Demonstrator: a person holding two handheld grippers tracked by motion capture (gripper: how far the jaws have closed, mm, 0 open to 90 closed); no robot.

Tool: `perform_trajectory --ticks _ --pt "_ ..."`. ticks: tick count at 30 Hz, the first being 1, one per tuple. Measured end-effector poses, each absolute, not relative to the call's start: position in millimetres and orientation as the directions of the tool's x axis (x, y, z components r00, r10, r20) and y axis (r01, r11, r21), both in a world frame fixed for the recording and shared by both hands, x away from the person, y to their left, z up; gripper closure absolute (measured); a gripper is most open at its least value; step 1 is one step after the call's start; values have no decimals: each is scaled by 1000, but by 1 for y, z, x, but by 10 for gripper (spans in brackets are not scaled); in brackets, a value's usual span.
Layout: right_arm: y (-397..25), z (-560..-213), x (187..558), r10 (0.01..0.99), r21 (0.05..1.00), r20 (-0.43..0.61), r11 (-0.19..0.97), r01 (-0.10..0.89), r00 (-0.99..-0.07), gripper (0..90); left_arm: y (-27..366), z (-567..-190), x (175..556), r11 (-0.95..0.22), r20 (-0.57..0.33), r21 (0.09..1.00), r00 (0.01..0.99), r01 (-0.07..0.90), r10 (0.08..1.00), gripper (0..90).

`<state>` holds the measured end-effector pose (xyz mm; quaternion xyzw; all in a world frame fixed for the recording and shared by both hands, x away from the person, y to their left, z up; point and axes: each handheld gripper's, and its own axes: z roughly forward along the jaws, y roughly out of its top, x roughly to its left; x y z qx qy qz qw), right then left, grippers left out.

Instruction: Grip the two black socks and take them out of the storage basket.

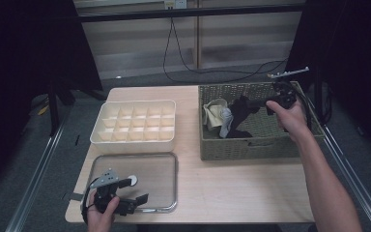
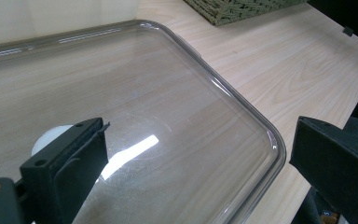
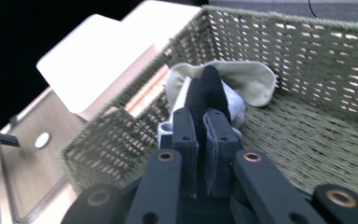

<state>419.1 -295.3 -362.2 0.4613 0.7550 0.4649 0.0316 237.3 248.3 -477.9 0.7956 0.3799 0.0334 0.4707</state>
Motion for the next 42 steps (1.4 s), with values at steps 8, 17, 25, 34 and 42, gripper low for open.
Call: perform_trajectory --ticks 8,17,25,34,42 --pt "-298 -351 412 707 764 385 116 634 -593 845 248 -478 238 -269 -307 774 710 574 633 36" --pt "-304 -338 403 697 792 383 90 604 -606 845 247 -479 238 -277 -302 772 714 572 632 36" --pt "-305 -329 399 684 817 384 62 574 -620 844 244 -477 241 -270 -299 778 713 567 635 36" --pt "-302 -316 395 662 837 392 31 546 -639 843 244 -477 241 -265 -301 783 716 562 630 36" --pt "-300 -306 390 644 852 395 10 524 -655 845 244 -477 240 -269 -296 785 719 559 629 36"
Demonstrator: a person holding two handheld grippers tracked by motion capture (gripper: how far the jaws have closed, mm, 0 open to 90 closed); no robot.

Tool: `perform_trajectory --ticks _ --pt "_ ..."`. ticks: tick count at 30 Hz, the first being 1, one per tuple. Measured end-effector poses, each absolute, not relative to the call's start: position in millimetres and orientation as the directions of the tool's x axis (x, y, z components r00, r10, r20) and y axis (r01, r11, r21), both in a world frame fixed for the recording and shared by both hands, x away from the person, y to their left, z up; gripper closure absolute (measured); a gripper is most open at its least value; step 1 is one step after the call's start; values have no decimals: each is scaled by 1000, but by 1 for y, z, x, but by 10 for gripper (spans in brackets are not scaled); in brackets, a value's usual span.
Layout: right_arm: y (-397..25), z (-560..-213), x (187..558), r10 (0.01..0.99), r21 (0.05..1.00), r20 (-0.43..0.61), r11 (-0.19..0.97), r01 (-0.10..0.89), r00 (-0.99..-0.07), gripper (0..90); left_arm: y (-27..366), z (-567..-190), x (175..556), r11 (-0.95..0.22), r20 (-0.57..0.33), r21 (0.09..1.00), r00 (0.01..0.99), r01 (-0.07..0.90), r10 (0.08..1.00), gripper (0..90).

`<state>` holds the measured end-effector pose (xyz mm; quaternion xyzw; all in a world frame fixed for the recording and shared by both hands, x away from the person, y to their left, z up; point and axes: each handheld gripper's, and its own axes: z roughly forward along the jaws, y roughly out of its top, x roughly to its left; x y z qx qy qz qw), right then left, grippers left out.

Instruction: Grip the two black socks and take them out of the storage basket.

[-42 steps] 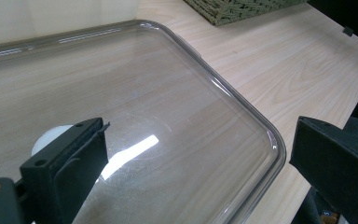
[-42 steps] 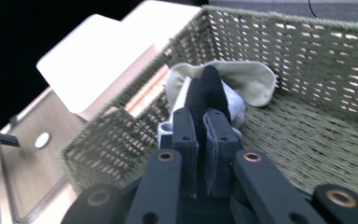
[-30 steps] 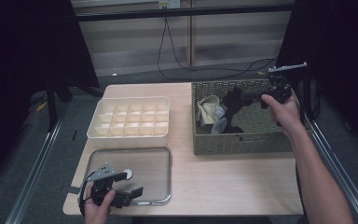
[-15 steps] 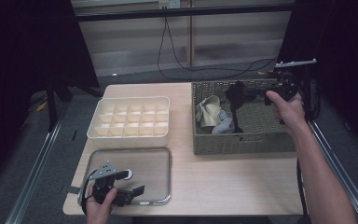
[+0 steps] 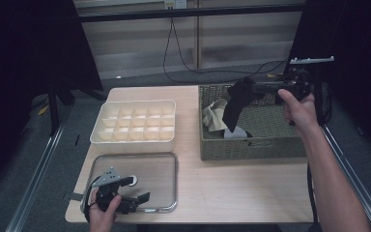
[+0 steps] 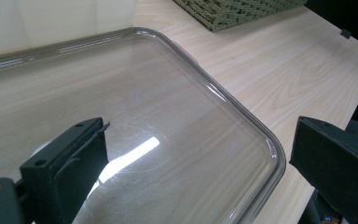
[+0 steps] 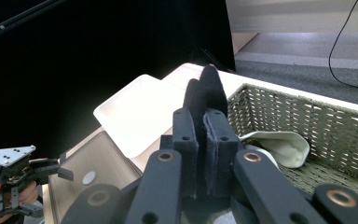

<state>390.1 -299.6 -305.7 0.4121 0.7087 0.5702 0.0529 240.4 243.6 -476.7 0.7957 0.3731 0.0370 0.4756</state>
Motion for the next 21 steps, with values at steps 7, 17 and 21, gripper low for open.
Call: perform_trajectory --ticks 7,17,21 --pt "-299 -304 387 645 857 393 0 515 -655 845 245 -476 240 -265 -297 789 722 554 625 36" --pt "-296 -296 377 631 872 383 -7 489 -674 845 245 -476 239 -265 -296 790 723 553 624 37" --pt "-295 -293 373 625 880 379 -15 475 -683 845 244 -476 239 -268 -293 790 724 551 625 36"
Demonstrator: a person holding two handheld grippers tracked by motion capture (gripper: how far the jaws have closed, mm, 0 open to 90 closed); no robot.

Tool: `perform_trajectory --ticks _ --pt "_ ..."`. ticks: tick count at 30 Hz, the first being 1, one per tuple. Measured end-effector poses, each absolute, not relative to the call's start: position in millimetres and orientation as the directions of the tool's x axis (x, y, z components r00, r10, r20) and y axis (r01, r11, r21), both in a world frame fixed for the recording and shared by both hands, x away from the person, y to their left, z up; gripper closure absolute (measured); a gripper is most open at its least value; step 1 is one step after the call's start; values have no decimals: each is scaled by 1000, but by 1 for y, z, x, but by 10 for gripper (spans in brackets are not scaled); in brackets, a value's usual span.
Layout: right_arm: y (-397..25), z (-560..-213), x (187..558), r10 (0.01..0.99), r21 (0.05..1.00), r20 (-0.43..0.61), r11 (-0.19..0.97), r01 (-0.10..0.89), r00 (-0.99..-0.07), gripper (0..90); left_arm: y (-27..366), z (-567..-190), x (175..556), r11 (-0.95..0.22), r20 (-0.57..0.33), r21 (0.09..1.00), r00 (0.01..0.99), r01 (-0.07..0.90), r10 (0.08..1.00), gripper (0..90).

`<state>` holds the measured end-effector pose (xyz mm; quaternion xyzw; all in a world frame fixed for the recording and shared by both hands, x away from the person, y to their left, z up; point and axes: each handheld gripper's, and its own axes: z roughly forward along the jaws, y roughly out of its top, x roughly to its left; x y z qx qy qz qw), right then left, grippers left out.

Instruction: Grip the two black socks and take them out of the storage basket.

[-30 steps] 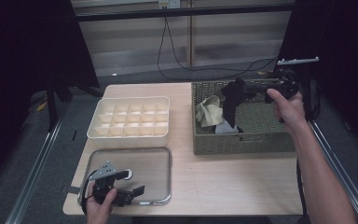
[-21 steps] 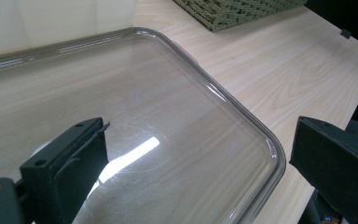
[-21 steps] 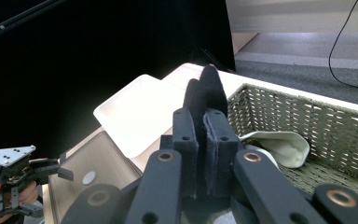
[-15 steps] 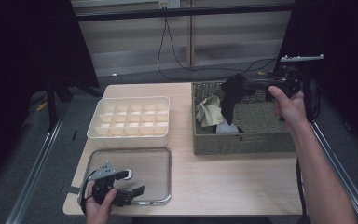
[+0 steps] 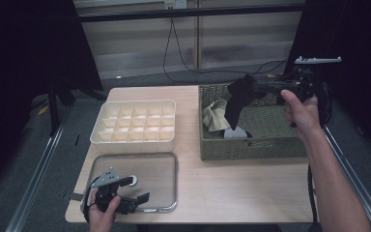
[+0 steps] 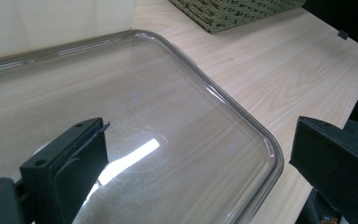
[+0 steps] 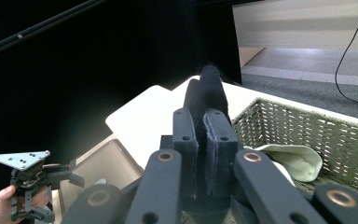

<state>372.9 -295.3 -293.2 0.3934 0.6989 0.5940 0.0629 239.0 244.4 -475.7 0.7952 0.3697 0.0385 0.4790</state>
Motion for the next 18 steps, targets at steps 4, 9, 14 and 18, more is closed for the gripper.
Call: perform_trajectory --ticks 4,9,14,18 --pt "-294 -290 369 623 882 381 -25 470 -683 845 244 -476 239 -268 -295 791 726 550 621 36" --pt "-291 -285 361 620 890 372 -27 455 -691 846 244 -476 239 -268 -294 792 727 549 621 36" --pt "-288 -278 351 610 900 362 -31 436 -705 847 243 -476 238 -273 -293 790 729 549 619 36" --pt "-284 -271 341 602 909 349 -30 416 -718 847 242 -476 238 -272 -292 790 728 549 620 37"
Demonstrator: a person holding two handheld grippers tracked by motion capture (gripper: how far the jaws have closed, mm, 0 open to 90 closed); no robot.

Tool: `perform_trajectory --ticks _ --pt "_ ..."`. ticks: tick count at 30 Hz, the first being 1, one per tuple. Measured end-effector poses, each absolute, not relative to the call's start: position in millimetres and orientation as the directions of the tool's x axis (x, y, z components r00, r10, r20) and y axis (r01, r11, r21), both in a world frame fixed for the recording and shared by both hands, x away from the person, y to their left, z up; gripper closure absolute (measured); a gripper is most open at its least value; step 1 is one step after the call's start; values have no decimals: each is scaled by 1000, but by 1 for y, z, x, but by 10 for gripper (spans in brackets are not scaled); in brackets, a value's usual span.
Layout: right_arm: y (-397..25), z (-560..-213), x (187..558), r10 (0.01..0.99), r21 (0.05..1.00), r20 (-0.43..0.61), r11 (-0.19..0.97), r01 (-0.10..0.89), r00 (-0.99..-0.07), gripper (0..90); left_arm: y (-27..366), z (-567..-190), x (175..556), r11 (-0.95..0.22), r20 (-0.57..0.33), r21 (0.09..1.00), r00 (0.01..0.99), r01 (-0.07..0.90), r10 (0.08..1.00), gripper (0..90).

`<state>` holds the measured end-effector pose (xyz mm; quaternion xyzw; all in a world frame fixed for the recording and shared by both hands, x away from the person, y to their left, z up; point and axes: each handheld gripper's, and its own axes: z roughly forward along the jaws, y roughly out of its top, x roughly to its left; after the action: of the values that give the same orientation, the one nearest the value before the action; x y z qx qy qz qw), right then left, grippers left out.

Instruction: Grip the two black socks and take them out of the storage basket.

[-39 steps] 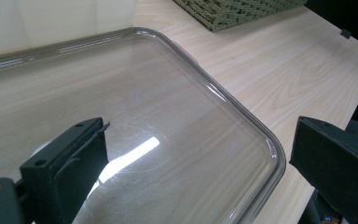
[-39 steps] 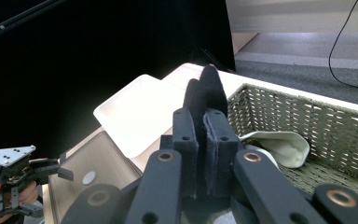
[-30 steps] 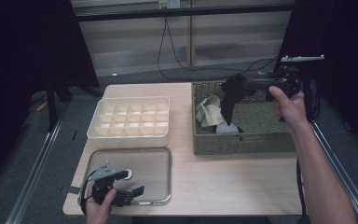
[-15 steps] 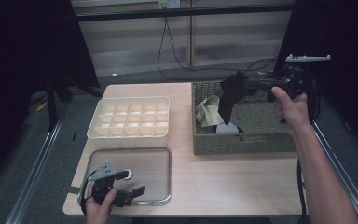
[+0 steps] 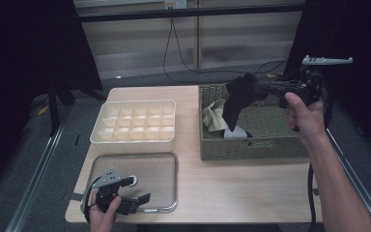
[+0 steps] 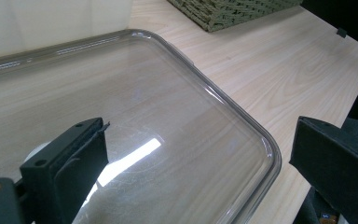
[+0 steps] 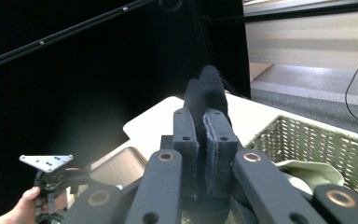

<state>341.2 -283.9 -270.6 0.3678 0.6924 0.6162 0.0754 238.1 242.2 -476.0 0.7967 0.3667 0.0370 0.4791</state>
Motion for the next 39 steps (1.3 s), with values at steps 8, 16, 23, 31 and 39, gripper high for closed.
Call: perform_trajectory --ticks 8,16,23,31,39 --pt "-274 -259 326 578 920 334 -27 392 -744 848 243 -476 238 -272 -292 791 729 548 620 37" --pt "-262 -253 308 557 928 318 -18 372 -767 847 243 -475 237 -271 -288 793 728 546 623 37" --pt "-252 -251 290 540 932 313 -18 361 -781 848 243 -475 237 -269 -288 795 729 544 621 37" --pt "-240 -259 276 527 927 318 0 374 -788 848 242 -475 236 -265 -288 798 730 541 620 37" --pt "-231 -282 266 517 913 346 7 408 -783 849 239 -474 236 -270 -284 802 737 533 613 37"
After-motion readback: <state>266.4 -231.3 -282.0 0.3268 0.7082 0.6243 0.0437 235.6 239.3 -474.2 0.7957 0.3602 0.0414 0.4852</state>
